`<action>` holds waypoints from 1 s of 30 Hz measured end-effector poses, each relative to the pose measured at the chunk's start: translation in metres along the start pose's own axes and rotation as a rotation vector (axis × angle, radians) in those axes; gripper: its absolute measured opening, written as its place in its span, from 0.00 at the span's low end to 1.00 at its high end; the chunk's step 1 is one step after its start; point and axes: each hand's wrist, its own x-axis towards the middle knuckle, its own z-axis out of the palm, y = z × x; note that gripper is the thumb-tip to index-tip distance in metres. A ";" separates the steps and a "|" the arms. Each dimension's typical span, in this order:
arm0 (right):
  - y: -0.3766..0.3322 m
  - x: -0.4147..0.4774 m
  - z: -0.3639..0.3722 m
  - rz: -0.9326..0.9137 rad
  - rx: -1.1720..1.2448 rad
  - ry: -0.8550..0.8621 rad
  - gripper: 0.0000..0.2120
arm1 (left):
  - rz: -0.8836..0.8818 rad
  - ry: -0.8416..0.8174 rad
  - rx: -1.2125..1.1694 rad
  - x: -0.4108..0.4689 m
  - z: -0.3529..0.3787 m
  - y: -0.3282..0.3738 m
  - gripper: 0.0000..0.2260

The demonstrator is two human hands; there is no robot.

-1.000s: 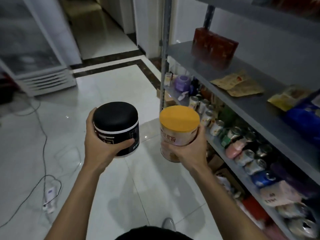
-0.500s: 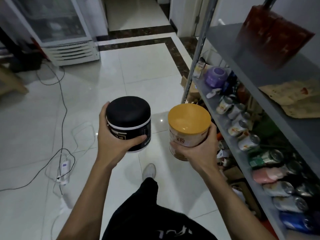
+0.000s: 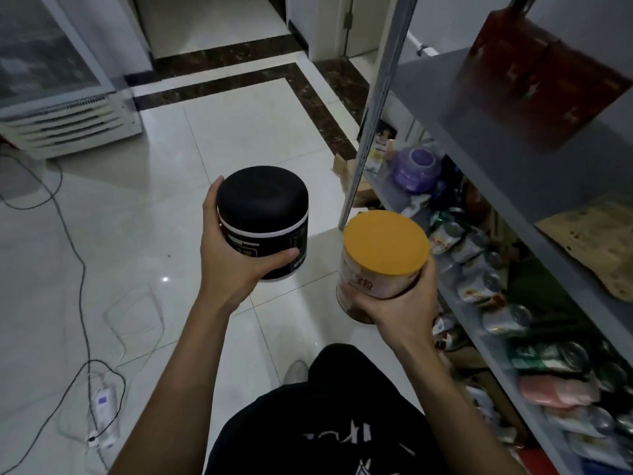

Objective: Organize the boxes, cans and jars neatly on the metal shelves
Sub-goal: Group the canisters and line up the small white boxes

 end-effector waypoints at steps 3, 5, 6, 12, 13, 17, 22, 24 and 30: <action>-0.003 0.047 0.024 -0.018 0.012 -0.025 0.50 | -0.012 0.030 0.004 0.034 0.007 -0.006 0.55; -0.005 0.084 0.041 -0.026 0.031 -0.059 0.50 | -0.012 0.056 0.019 0.057 0.013 -0.012 0.54; -0.006 0.103 0.050 -0.034 0.037 -0.072 0.51 | -0.017 0.070 0.026 0.068 0.016 -0.015 0.54; -0.017 0.217 0.093 -0.097 0.075 -0.125 0.48 | -0.061 0.158 0.038 0.140 0.033 -0.023 0.55; -0.019 0.234 0.098 -0.099 0.080 -0.134 0.48 | -0.067 0.172 0.042 0.152 0.036 -0.024 0.55; -0.025 0.287 0.113 -0.090 0.081 -0.141 0.49 | -0.071 0.170 0.052 0.203 0.046 -0.029 0.55; -0.024 0.321 0.124 -0.055 0.054 -0.058 0.51 | -0.052 0.076 0.053 0.272 0.063 -0.038 0.54; -0.023 0.330 0.132 -0.028 0.051 -0.005 0.52 | -0.045 0.013 0.040 0.303 0.071 -0.044 0.54; -0.038 0.354 0.160 0.028 0.068 0.244 0.50 | 0.037 -0.274 -0.019 0.403 0.086 -0.053 0.54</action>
